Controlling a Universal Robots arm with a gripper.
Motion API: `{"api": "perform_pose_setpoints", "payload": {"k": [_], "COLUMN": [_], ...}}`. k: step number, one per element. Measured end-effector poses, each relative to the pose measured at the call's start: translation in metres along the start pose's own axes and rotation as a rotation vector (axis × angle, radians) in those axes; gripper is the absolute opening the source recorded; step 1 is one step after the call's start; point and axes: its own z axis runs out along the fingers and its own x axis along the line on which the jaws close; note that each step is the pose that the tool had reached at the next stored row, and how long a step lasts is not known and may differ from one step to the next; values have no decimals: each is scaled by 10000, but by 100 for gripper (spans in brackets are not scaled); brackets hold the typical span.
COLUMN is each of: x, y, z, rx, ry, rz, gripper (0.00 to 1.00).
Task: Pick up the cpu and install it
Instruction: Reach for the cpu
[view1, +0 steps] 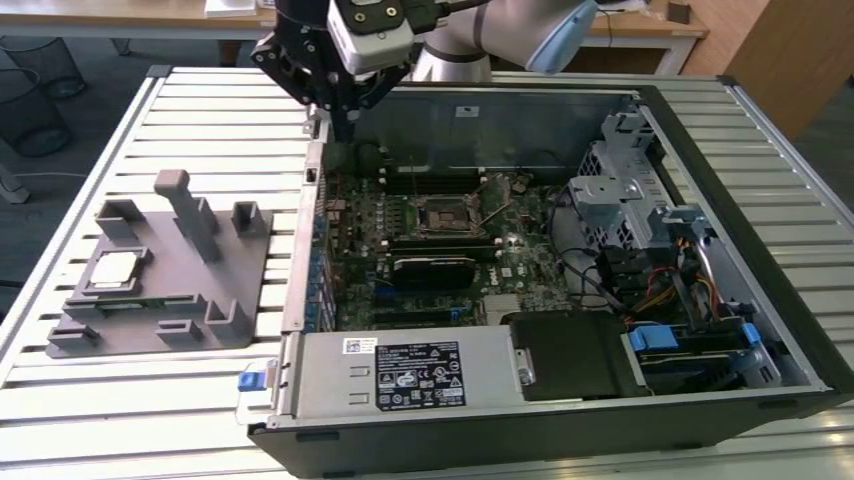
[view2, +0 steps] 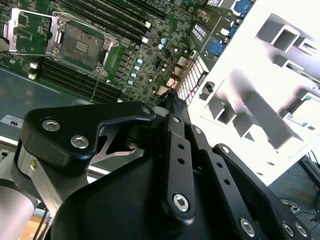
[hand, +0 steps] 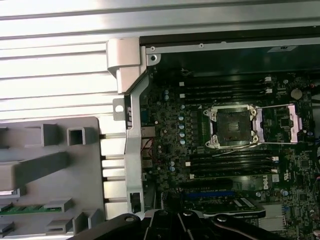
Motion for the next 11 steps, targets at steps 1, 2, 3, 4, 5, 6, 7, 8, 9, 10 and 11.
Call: {"api": "perform_pose_setpoints", "payload": {"k": [1, 2, 3, 4, 5, 6, 7, 8, 9, 10, 11], "x": [6, 14, 22, 29, 35, 41, 48, 55, 62, 70, 78], "y": [-1, -1, -2, -3, -3, -3, -4, -5, -6, -6, -7], "z": [2, 3, 5, 7, 8, 10, 11, 13, 15, 17, 18], "rx": [0, 1, 1, 0, 0, 1, 2, 1, 2, 2, 2], "ry": [2, 4, 5, 7, 9, 12, 13, 14, 17, 18, 19], "rz": [0, 0, 0, -1, 0, 0, 0, 0, 0, 1, 1], "gripper": [11, 11, 11, 11, 11, 11, 11, 11, 11, 11, 11]}}
